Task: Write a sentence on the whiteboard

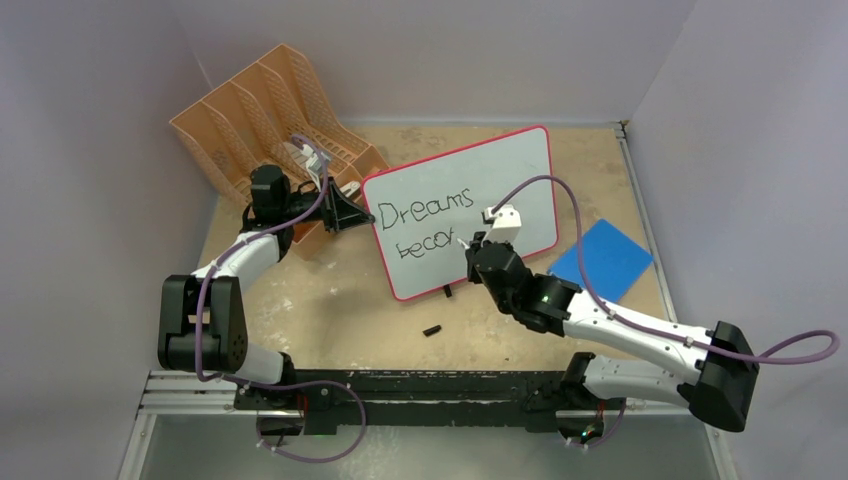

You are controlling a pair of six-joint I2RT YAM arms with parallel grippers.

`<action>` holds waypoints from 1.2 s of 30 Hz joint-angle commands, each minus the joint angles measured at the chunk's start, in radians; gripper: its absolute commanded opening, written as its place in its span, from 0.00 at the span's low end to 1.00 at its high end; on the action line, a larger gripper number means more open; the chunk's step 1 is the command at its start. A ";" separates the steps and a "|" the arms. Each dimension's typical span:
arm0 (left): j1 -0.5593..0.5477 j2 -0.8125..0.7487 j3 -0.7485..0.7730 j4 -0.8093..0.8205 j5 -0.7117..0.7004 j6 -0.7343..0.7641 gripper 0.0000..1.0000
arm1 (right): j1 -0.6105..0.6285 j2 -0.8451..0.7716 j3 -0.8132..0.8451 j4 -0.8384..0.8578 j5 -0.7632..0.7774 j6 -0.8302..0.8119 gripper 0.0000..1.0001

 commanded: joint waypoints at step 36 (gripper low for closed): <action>0.003 -0.024 0.029 0.010 -0.004 0.033 0.00 | -0.002 0.018 0.008 0.126 0.005 -0.036 0.00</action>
